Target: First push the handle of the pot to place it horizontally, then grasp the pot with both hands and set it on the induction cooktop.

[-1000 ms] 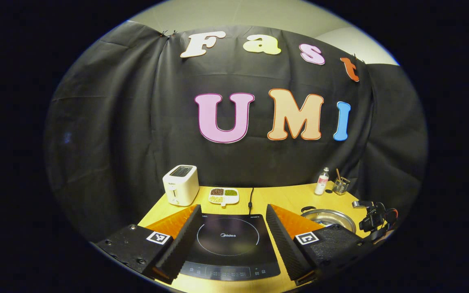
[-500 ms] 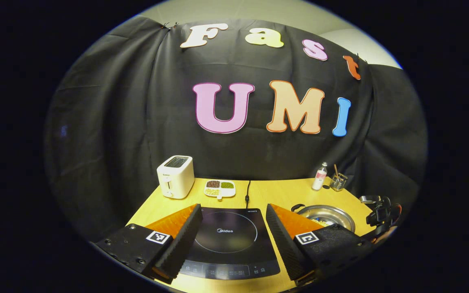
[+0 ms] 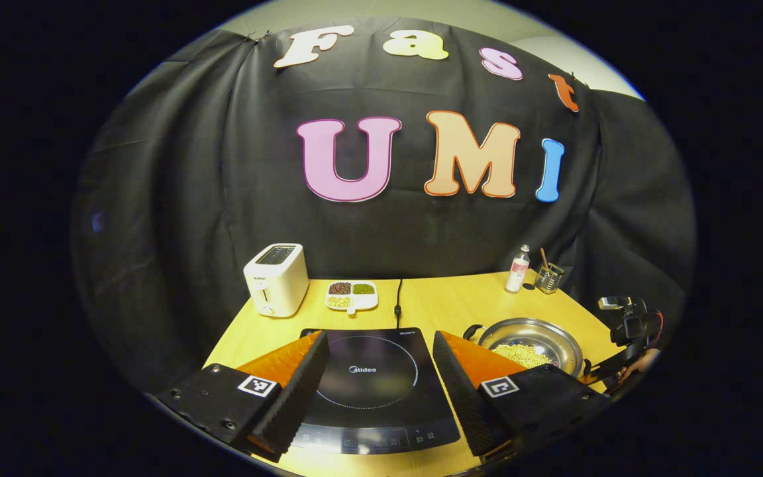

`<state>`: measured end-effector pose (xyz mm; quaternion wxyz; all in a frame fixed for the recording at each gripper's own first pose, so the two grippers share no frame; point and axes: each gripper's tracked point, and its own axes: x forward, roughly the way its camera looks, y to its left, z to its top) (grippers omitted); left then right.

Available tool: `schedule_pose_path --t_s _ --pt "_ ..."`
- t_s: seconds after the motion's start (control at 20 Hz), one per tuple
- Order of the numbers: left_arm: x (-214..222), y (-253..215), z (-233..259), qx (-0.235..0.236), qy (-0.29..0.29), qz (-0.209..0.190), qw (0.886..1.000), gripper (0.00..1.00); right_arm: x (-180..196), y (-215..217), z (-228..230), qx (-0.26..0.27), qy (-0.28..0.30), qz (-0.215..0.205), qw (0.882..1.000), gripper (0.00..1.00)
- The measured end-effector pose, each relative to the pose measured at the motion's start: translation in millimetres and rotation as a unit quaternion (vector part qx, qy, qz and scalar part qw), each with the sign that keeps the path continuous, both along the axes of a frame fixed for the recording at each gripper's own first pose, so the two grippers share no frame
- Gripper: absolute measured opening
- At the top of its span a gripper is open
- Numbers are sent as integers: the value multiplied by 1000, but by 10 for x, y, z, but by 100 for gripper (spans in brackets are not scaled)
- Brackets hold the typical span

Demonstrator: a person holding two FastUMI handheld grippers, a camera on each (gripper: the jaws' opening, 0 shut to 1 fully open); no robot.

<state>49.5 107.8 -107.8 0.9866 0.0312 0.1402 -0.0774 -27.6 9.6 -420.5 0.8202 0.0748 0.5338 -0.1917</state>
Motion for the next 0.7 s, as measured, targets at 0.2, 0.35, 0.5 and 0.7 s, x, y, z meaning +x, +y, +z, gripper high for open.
schedule_pose_path --t_s 0.2,0.35,0.5,0.7 --pt "30 -313 -24 -21 5 -4 1000 96 98 -233 41 7 -1 8 1000 3" --pt "88 -457 -22 -19 6 7 1000 96 177 -339 57 19 1 18 1000 3" --pt "120 -574 -23 -14 6 22 1000 96 270 -446 77 33 4 31 999 3" --pt "148 -700 -100 -18 22 47 998 96 406 -616 137 44 3 46 998 3"
